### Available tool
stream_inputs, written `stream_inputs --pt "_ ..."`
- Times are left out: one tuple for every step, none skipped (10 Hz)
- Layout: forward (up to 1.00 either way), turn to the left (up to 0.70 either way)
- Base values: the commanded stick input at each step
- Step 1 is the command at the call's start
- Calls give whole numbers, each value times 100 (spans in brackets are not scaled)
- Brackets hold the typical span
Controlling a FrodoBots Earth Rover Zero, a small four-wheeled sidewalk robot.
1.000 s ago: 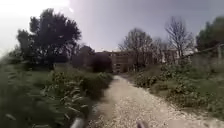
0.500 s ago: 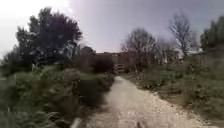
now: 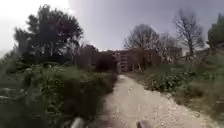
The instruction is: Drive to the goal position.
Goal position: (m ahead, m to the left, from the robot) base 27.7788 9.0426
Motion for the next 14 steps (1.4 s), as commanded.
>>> stream_inputs --pt "85 0" --pt "85 -12" --pt "85 -34" --pt "85 -34" --pt "85 -34" --pt "85 -34" --pt "85 -34" --pt "85 -22" --pt "85 -6" --pt "85 0" --pt "85 0" --pt "85 0" --pt "85 0" --pt "85 0"
